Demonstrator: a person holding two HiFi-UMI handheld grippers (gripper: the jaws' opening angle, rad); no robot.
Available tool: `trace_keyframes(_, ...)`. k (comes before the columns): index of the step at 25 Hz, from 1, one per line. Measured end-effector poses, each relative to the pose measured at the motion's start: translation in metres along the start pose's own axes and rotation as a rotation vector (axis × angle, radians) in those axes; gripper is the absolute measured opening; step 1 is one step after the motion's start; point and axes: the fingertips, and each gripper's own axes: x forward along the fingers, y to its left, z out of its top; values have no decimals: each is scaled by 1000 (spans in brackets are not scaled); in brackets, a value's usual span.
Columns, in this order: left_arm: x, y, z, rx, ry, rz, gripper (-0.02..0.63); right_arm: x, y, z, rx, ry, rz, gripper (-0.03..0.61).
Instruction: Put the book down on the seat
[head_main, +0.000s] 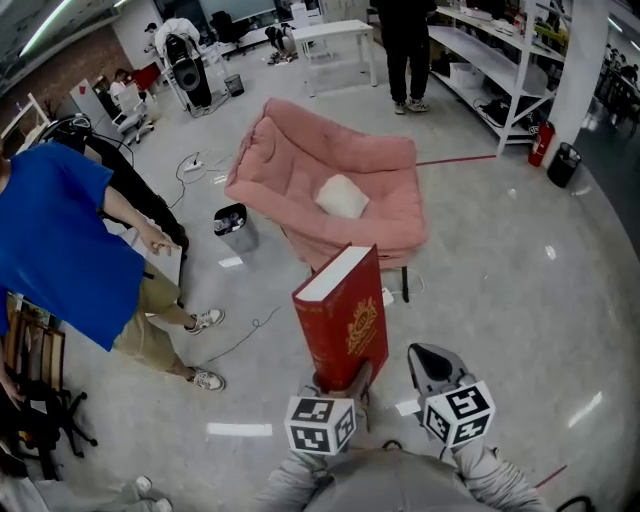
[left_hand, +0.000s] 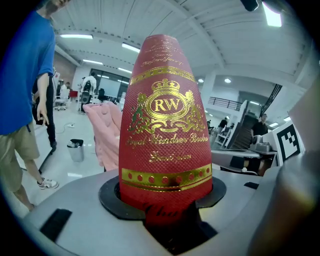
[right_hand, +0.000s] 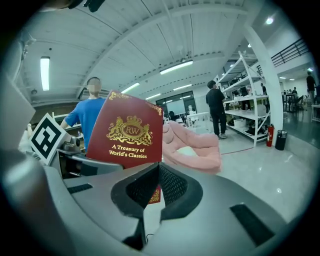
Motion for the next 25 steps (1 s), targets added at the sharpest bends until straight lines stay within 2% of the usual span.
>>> trace_keyframes(16, 68, 88, 72, 52, 24, -70, 245, 105, -27, 50, 37, -19, -112, 6)
trace_keyframes(25, 92, 110, 83, 53, 20, -86, 244, 131, -41, 51, 38, -8, -136, 5)
